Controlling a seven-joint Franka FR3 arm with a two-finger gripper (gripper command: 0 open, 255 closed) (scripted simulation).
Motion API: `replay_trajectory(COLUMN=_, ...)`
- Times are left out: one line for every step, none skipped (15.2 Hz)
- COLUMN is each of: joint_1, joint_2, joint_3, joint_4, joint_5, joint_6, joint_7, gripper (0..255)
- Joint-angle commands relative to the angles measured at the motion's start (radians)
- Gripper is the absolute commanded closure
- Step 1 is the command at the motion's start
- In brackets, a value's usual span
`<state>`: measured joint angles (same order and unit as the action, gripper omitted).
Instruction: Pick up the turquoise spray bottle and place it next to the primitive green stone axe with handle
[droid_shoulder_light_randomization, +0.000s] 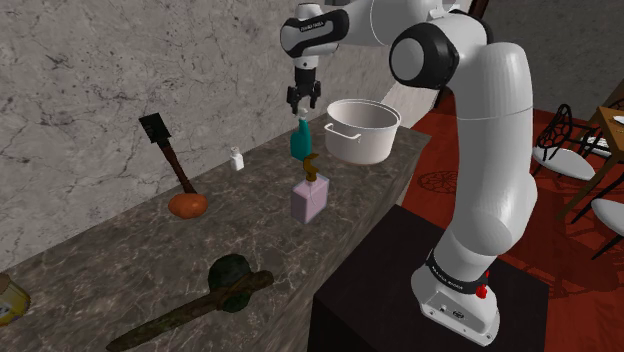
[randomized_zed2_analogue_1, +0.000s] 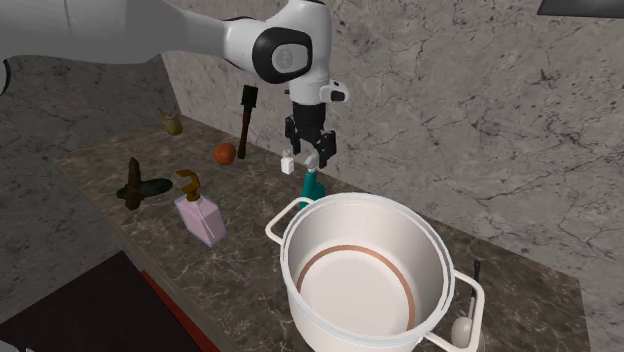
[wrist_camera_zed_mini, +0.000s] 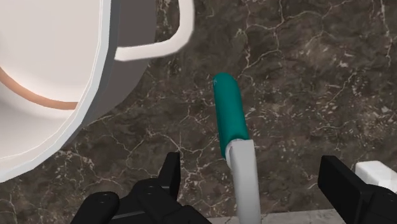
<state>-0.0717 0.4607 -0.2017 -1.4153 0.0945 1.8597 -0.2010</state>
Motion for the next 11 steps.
replay_trajectory(joint_1=-0.002, joint_2=0.006, joint_3=0.0, joint_4=-0.022, joint_5=0.002, joint_6=0.028, joint_7=-0.004, gripper=0)
replay_trajectory(joint_1=-0.001, joint_2=0.008, joint_3=0.001, joint_4=-0.032, joint_5=0.003, joint_6=0.041, joint_7=-0.005, gripper=0)
replay_trajectory(joint_1=-0.001, joint_2=0.009, joint_3=0.001, joint_4=-0.038, joint_5=0.003, joint_6=0.048, joint_7=-0.005, gripper=0)
replay_trajectory(joint_1=-0.001, joint_2=0.01, joint_3=0.001, joint_4=-0.038, joint_5=0.003, joint_6=0.048, joint_7=-0.005, gripper=0)
replay_trajectory(joint_1=-0.001, joint_2=0.01, joint_3=0.001, joint_4=-0.038, joint_5=0.003, joint_6=0.048, joint_7=-0.005, gripper=0)
replay_trajectory(joint_1=-0.001, joint_2=0.01, joint_3=0.001, joint_4=-0.038, joint_5=0.003, joint_6=0.048, joint_7=-0.005, gripper=0)
replay_trajectory(joint_1=-0.001, joint_2=0.01, joint_3=0.001, joint_4=-0.038, joint_5=0.003, joint_6=0.048, joint_7=-0.005, gripper=0)
replay_trajectory(joint_1=-0.001, joint_2=0.01, joint_3=0.001, joint_4=-0.038, joint_5=0.003, joint_6=0.048, joint_7=-0.005, gripper=0)
replay_trajectory(joint_1=-0.001, joint_2=0.01, joint_3=0.001, joint_4=-0.038, joint_5=0.003, joint_6=0.048, joint_7=-0.005, gripper=0)
replay_trajectory(joint_1=-0.001, joint_2=0.01, joint_3=0.001, joint_4=-0.038, joint_5=0.003, joint_6=0.047, joint_7=-0.005, gripper=0)
replay_trajectory(joint_1=-0.001, joint_2=0.01, joint_3=0.001, joint_4=-0.038, joint_5=0.003, joint_6=0.047, joint_7=-0.005, gripper=255)
